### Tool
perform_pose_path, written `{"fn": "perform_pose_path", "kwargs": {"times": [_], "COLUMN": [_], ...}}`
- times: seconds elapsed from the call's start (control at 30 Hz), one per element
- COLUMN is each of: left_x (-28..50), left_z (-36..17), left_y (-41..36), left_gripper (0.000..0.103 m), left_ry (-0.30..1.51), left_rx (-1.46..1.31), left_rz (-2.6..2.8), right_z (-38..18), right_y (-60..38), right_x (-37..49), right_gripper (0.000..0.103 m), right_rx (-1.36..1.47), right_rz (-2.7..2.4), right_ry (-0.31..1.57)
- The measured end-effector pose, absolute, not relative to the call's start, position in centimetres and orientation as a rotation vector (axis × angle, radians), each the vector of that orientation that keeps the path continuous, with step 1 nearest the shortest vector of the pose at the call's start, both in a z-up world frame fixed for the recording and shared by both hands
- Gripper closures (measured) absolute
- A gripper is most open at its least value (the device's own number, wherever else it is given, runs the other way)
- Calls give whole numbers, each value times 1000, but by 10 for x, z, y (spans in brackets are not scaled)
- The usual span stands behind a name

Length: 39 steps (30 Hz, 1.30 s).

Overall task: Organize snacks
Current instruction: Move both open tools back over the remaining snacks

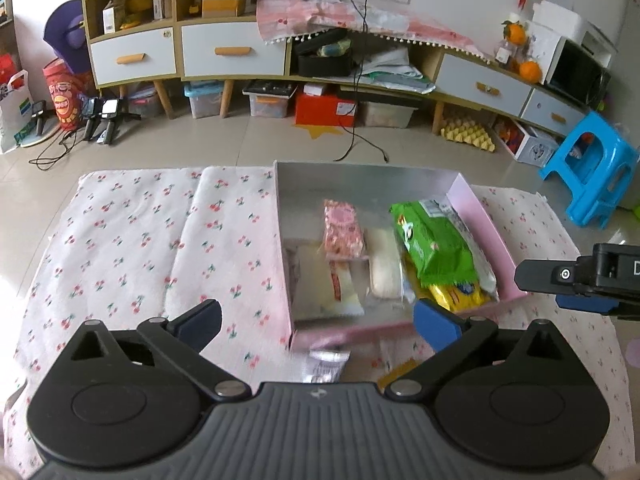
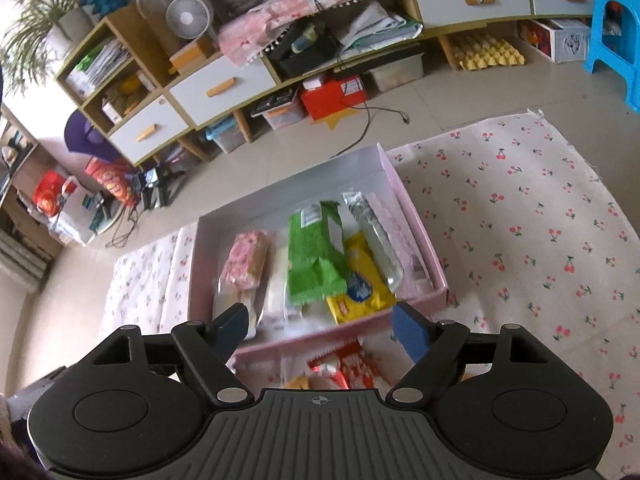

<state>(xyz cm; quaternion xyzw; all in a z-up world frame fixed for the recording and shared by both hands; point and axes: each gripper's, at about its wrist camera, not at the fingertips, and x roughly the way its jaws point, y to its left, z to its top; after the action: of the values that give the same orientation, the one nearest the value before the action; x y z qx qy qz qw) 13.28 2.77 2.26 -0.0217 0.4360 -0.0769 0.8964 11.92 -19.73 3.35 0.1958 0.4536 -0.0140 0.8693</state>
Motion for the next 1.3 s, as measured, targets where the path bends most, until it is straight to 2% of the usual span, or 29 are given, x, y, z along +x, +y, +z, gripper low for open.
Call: {"fn": "perform_pose_path", "kwargs": {"times": [0.33,0.43,0.8,0.97,1.3], "left_x": [99,91,68,57,23], "left_z": [23,19,-7,-20,-37], "left_y": [38,39,45,43,31], "left_gripper": [1,1,1,1,1], "left_ry": [892,885,874,890,883], "left_rx": [-41,-38,53,126,79], "left_rz": [-184,-201,-209,-228,-217], "right_z": [31,24,8,-3,-27], "right_y": [-186,-185,-182,-174,-163], "right_x": [84,76,58,50,25], "right_gripper": [22,14,14,14,14], "right_rx": [327,316,229,109,-132], "right_rz": [1,9,59,89,332], "right_ry": [960,959,968,986,977]}}
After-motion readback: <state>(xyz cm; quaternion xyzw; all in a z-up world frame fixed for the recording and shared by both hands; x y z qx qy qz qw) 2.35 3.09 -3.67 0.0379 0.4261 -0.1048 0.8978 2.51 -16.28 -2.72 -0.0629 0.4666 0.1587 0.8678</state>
